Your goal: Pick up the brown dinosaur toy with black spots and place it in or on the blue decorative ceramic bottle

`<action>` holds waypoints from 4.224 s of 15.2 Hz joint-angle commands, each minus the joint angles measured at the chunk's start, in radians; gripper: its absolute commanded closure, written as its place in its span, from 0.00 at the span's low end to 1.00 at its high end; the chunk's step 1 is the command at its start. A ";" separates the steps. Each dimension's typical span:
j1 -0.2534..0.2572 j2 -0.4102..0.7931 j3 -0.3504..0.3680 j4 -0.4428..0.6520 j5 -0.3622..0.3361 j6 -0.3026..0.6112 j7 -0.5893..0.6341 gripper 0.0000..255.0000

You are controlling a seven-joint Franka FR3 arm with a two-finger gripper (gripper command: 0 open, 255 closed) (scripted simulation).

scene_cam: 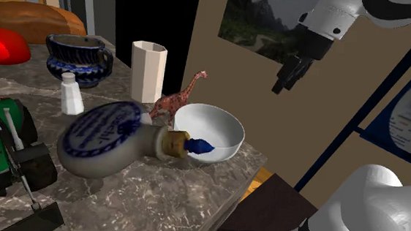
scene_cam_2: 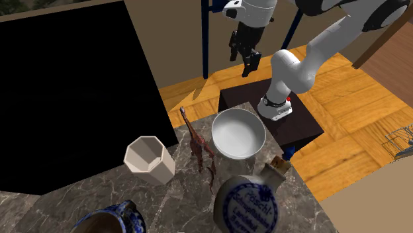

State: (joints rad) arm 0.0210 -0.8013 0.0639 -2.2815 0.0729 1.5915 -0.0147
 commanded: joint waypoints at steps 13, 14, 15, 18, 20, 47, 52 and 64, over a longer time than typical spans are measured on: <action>-0.137 0.331 0.349 0.174 0.081 0.161 0.690 0.00; -0.151 0.370 0.375 0.201 0.074 0.171 0.749 0.00; -0.166 0.411 0.402 0.230 0.064 0.180 0.809 0.00; -0.204 0.543 0.475 0.327 0.015 0.199 0.993 0.00; -0.221 0.639 0.517 0.400 -0.033 0.204 1.119 0.00; -0.217 0.862 0.560 0.479 -0.165 0.290 1.383 1.00; -0.217 0.860 0.560 0.504 -0.163 0.263 1.380 1.00; -0.211 0.870 0.564 0.676 -0.166 0.099 1.376 1.00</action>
State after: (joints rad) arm -0.1913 0.0652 0.6275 -1.6252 -0.0916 1.7077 1.3613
